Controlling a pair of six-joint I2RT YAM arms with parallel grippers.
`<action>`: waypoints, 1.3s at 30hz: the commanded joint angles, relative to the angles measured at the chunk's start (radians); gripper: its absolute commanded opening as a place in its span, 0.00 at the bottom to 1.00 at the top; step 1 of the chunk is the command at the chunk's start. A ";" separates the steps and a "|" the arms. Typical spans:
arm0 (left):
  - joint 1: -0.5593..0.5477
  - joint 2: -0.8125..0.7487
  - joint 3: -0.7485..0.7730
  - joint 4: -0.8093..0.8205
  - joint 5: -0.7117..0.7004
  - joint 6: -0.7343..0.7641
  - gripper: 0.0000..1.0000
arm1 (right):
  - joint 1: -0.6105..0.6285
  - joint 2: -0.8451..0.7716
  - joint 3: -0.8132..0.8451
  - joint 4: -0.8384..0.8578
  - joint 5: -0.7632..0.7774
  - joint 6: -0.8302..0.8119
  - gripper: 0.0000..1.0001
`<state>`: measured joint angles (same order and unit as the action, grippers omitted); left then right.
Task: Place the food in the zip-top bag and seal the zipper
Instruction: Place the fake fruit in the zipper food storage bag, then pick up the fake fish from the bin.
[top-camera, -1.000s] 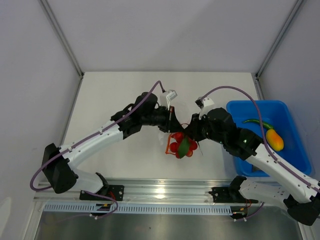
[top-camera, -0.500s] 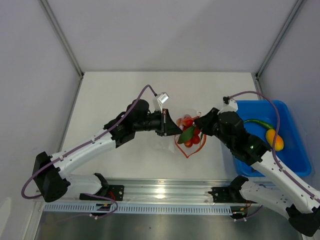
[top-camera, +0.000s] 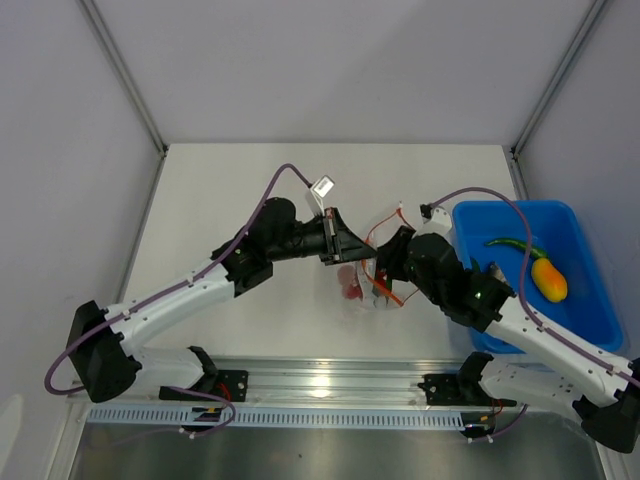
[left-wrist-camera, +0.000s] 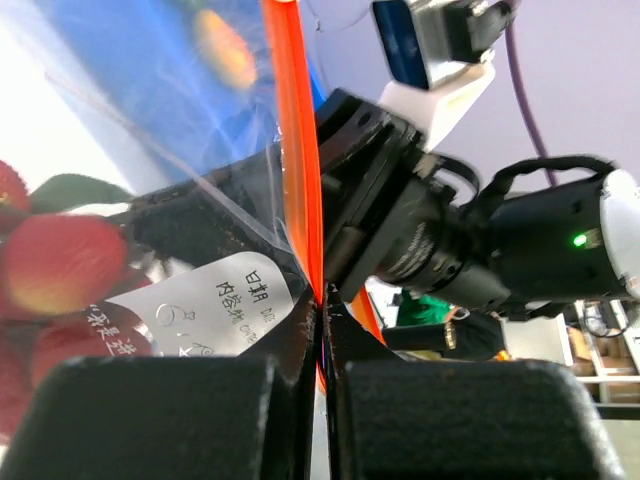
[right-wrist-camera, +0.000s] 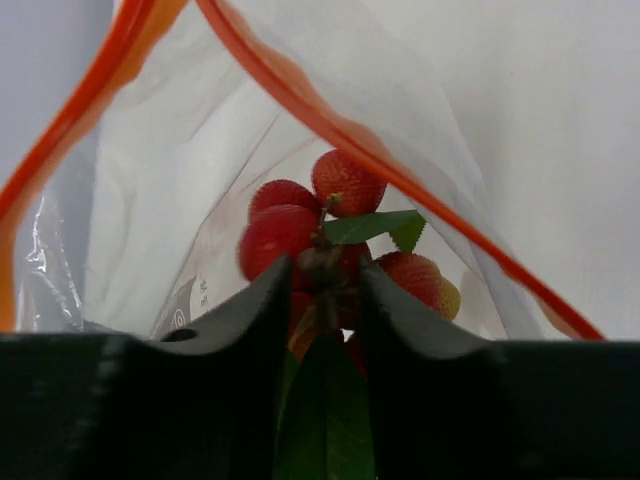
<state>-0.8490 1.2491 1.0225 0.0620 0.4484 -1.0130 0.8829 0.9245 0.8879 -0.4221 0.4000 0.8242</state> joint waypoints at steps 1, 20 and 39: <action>-0.004 0.019 0.014 0.065 0.016 -0.070 0.01 | 0.007 0.005 0.040 0.017 0.060 -0.069 0.40; 0.016 0.000 -0.016 -0.011 -0.042 0.057 0.00 | -0.044 -0.062 0.465 -0.407 0.245 -0.209 0.83; 0.034 -0.023 0.059 -0.202 0.004 0.251 0.01 | -1.174 0.115 0.172 -0.504 -0.288 -0.324 0.88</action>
<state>-0.8261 1.2602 1.0363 -0.1410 0.4118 -0.8032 -0.2558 1.0470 1.0698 -0.9180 0.1696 0.5140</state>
